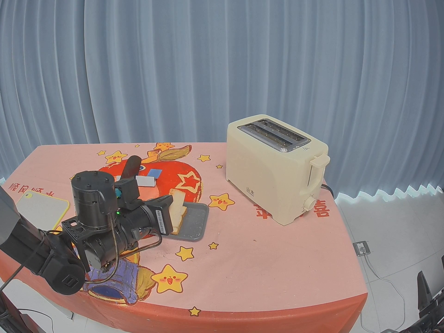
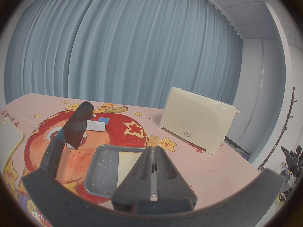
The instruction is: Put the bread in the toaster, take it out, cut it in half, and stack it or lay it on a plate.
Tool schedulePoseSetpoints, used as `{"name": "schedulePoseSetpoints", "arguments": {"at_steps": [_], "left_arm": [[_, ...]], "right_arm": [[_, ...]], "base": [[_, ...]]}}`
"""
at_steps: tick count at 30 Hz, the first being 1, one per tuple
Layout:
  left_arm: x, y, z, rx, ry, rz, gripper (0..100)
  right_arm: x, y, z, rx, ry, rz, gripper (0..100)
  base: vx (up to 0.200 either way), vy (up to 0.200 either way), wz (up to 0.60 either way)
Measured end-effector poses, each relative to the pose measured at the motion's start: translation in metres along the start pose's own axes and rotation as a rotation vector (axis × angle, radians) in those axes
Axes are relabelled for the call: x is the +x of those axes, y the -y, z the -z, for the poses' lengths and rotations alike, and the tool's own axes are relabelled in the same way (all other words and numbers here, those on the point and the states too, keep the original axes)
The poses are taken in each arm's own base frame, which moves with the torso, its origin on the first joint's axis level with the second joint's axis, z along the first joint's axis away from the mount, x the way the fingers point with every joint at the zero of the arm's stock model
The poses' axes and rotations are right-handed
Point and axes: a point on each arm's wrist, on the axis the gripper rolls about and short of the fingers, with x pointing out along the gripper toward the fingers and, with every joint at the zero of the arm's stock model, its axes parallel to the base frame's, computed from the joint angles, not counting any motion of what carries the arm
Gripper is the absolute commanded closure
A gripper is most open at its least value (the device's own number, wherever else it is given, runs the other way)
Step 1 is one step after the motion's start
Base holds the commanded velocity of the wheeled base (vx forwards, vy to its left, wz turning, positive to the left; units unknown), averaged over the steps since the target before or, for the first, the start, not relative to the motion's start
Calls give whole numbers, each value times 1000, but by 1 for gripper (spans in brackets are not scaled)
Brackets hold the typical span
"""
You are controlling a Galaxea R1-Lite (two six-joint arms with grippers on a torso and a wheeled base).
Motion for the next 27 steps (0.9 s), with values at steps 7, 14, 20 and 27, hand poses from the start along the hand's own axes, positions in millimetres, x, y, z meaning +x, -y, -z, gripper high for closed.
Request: {"name": "schedulePoseSetpoints", "arguments": {"at_steps": [7,14,20,27], "left_arm": [[5,-2,7,1,-28,-10,100],[7,-4,10,1,-38,-20,100],[7,-6,10,-23,-40,-26,100],[8,-9,9,-29,-39,-37,100]], "right_arm": [[0,0,0,0,0,0,0],[0,0,0,0,0,0,0],[0,0,0,0,0,0,0],[0,0,0,0,0,0,0]], "base": [[0,0,0],[0,0,0],[0,0,0],[0,0,0]]}}
